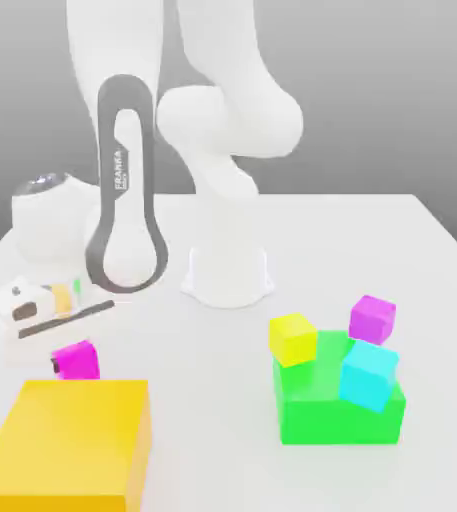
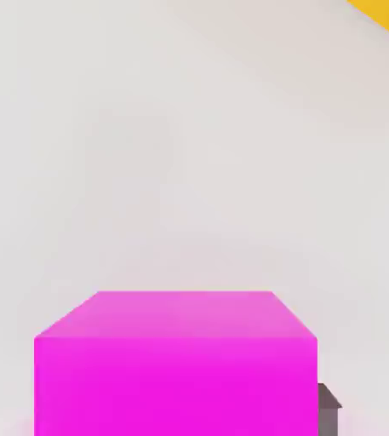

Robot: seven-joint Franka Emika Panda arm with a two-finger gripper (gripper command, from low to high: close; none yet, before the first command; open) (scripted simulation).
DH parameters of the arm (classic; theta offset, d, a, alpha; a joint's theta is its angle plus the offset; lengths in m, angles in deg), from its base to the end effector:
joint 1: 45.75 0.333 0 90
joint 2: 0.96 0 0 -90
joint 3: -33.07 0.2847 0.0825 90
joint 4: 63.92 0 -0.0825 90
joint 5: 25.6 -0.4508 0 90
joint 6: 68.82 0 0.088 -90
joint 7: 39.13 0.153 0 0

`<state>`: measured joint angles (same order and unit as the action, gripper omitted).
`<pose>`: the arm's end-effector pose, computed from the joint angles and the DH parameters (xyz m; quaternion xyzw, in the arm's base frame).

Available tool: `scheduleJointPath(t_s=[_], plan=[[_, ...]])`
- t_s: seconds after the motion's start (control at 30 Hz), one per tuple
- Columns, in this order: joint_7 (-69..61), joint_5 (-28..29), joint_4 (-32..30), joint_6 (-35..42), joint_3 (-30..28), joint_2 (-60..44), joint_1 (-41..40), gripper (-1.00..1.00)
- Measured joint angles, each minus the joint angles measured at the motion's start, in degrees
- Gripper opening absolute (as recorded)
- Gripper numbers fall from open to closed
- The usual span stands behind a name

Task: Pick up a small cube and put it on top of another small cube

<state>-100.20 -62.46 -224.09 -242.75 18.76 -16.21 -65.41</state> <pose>0.2520 -0.2447 -0.0070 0.9968 -0.0794 0.0009 0.0014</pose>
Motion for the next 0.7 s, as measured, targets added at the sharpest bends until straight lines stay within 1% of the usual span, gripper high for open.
scheduleJointPath(t_s=[0.13,0.27,0.4,0.5,0.57,0.7], plan=[[5.98,8.13,-0.97,2.39,-8.11,3.65,6.09,-1.0],[13.77,18.71,-2.18,4.75,-15.53,7.78,10.93,-1.0],[21.92,29.82,-3.37,7.15,-20.0,12.02,12.47,-1.0],[26.87,36.5,-4.22,9.0,-20.85,14.95,11.5,-1.0],[29.42,39.21,-4.78,10.35,-20.25,16.78,10.74,-1.0],[35.92,37.8,-5.36,15.3,-15.33,21.83,15.92,-1.0]])
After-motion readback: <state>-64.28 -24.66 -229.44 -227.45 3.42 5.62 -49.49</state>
